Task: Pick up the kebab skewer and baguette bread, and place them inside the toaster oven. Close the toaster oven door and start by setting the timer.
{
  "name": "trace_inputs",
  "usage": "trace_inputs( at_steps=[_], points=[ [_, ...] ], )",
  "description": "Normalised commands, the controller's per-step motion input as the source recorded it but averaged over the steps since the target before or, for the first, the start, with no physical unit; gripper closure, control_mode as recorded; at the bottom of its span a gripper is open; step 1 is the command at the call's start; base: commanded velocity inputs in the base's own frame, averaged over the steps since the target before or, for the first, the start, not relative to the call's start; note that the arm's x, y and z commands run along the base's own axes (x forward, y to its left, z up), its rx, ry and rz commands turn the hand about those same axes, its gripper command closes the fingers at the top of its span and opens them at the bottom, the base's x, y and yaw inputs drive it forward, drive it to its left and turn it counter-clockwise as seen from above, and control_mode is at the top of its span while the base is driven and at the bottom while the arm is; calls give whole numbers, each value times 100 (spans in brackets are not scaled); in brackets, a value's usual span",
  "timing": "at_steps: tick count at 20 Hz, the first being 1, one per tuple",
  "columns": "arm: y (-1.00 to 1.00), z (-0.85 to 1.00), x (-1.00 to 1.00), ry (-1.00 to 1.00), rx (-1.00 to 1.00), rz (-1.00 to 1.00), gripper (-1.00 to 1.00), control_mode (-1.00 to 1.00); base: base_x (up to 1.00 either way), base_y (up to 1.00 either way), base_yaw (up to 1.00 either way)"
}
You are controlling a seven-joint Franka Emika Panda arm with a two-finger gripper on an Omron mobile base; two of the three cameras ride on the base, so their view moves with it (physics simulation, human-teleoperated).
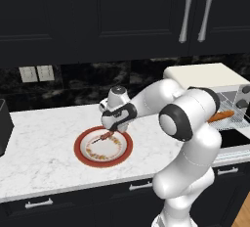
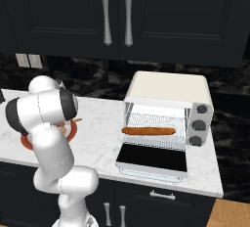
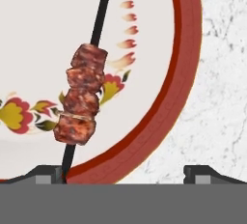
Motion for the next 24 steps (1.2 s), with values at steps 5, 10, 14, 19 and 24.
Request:
trace_inputs(
  at_steps=[5, 10, 14, 19, 24],
  points=[
    [0, 0, -27, 0, 0, 7, -100, -100, 0, 0, 0],
    [0, 0, -18, 0, 0, 7, -100, -100, 0, 0, 0],
    [0, -5, 0, 0, 0, 5, -100, -100, 0, 0, 0],
    [1, -18, 0, 0, 0, 4, -100, -100, 0, 0, 0],
    [3, -23, 0, 0, 0, 4, -100, -100, 0, 0, 0]
  ],
)
